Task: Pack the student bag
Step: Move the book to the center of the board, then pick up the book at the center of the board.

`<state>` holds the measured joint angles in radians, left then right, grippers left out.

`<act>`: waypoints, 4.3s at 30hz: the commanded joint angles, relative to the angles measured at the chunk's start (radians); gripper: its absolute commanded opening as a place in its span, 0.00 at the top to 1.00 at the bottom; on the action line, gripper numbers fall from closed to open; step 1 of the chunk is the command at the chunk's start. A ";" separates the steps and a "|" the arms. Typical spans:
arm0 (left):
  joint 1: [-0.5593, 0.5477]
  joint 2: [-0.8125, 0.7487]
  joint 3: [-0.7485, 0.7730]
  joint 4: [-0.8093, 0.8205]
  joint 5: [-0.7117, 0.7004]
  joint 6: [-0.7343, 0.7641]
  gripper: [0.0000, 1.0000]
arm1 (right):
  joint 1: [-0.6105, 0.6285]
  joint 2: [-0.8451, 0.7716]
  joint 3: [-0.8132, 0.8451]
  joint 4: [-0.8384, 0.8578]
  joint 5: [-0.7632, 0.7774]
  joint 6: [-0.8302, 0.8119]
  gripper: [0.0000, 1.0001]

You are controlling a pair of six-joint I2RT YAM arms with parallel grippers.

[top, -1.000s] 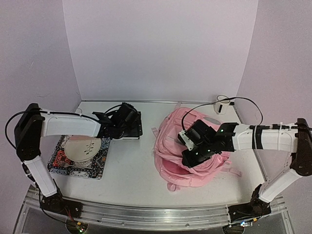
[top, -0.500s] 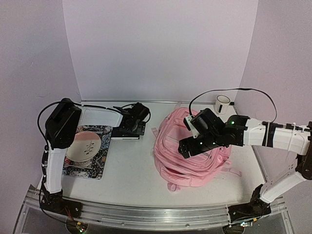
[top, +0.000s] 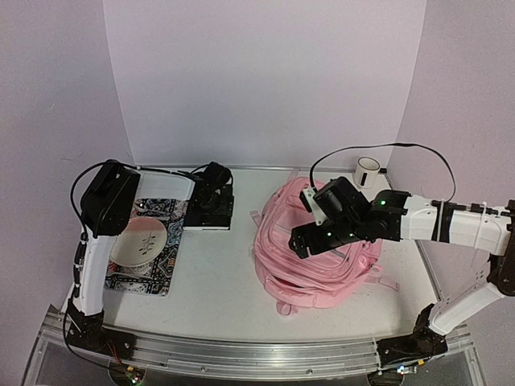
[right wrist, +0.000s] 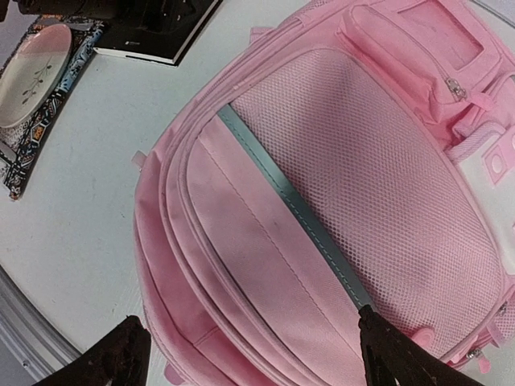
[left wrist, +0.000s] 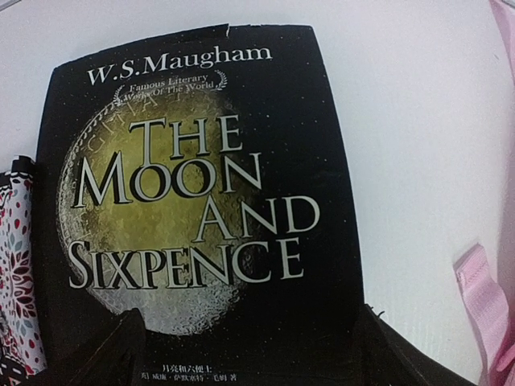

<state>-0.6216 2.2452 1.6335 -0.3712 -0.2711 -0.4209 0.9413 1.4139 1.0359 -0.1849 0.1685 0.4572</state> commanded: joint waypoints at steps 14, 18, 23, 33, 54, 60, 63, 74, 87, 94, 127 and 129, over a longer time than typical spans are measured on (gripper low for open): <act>-0.263 -0.275 -0.651 0.006 0.246 -0.346 0.12 | 0.005 0.085 0.055 0.109 -0.154 -0.018 0.10; -0.369 -0.386 -0.735 0.025 0.249 -0.454 0.12 | 0.020 0.113 0.068 0.137 -0.214 -0.016 0.10; -0.438 -0.550 -0.837 0.029 0.228 -0.574 0.12 | 0.053 0.137 0.067 0.162 -0.220 0.006 0.10; -0.375 -0.852 -0.932 0.035 0.168 -0.603 0.10 | 0.101 0.206 0.117 0.229 -0.274 0.038 0.15; -0.262 -0.773 -1.025 0.180 0.298 -0.578 0.18 | 0.134 0.594 0.305 0.248 -0.301 0.172 0.27; -0.262 -0.756 -1.046 0.236 0.332 -0.595 0.16 | 0.133 0.639 0.299 0.220 -0.239 0.198 0.25; -0.262 -0.746 -1.050 0.244 0.342 -0.600 0.15 | 0.133 0.659 0.298 0.213 -0.232 0.206 0.25; -0.262 -0.815 -1.135 0.382 0.392 -0.723 0.16 | 0.133 0.733 0.313 0.211 -0.272 0.189 0.24; -0.262 -1.040 -1.169 0.568 0.422 -0.808 0.17 | 0.133 0.716 0.245 0.392 -0.440 0.223 0.26; -0.263 -1.136 -1.264 0.722 0.417 -0.888 0.25 | 0.133 0.702 0.232 0.449 -0.462 0.234 0.27; -0.361 -0.920 -1.313 1.374 0.329 -0.910 0.48 | 0.126 0.635 0.180 0.684 -0.629 0.300 0.30; -0.363 -0.900 -1.312 1.380 0.319 -0.906 0.49 | 0.124 0.629 0.184 0.690 -0.638 0.299 0.30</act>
<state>-0.9320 1.3155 0.2073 0.6716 -0.0874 -1.3322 1.0007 2.0527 1.2057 0.3470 -0.1993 0.7339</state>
